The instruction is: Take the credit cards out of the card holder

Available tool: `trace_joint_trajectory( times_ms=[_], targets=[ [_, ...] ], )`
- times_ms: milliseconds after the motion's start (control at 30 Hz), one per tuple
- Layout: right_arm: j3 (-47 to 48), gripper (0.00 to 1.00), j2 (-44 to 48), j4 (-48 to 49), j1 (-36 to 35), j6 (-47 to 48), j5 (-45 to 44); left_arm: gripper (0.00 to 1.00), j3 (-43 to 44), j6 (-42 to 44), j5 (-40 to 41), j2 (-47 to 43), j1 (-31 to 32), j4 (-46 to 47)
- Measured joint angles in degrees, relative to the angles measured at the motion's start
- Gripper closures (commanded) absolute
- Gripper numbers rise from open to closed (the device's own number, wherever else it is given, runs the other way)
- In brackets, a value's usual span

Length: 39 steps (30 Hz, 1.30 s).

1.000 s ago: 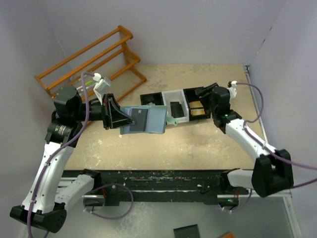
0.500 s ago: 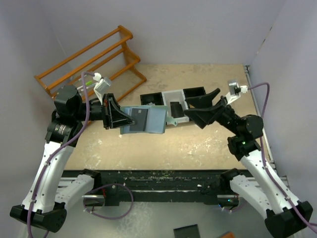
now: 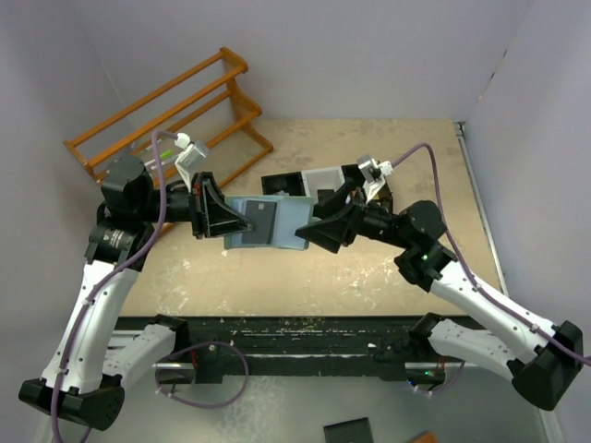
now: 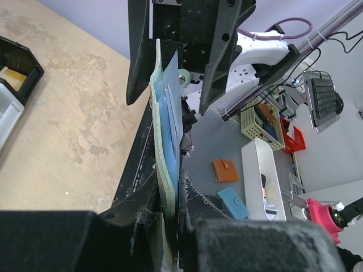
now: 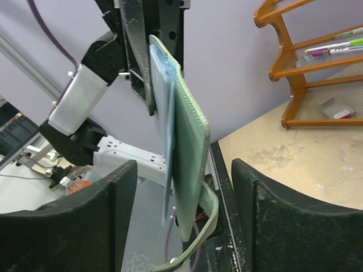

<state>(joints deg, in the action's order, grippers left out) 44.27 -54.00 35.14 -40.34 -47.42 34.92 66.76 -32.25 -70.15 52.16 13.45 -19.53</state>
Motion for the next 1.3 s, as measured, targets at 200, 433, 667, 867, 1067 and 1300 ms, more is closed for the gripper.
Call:
trace_joint_trajectory(
  times_ms=[200, 433, 667, 867, 1067, 1300],
  targets=[
    [1.5, 0.63, -4.4, -0.1, -2.5, 0.5, -3.1, 0.96, 0.0, -0.2, -0.4, 0.6, 0.0, 0.7],
    [2.0, 0.99, -5.9, -0.4, -3.3, 0.4, -7.3, 0.63, 0.0, -0.3, -0.5, 0.7, -0.3, 1.3],
    [2.0, 1.00, -5.6, -0.5, -3.5, 0.0, -10.0, 0.65, 0.0, -1.4, -1.7, 0.6, -0.3, 3.7],
    [1.4, 1.00, -4.9, -0.3, -3.5, -0.4, -10.0, 0.71, -0.7, -1.5, -2.0, 0.3, -0.3, 4.8],
    [1.0, 1.00, -4.7, 0.1, -3.5, -1.2, -9.9, 0.76, -1.0, -1.6, -1.9, 0.1, -0.3, 5.7],
    [1.0, 1.00, -4.7, 1.2, -3.5, -2.1, -9.6, 0.69, -2.3, -4.4, -2.7, -0.7, -0.3, 9.7]
  ],
)
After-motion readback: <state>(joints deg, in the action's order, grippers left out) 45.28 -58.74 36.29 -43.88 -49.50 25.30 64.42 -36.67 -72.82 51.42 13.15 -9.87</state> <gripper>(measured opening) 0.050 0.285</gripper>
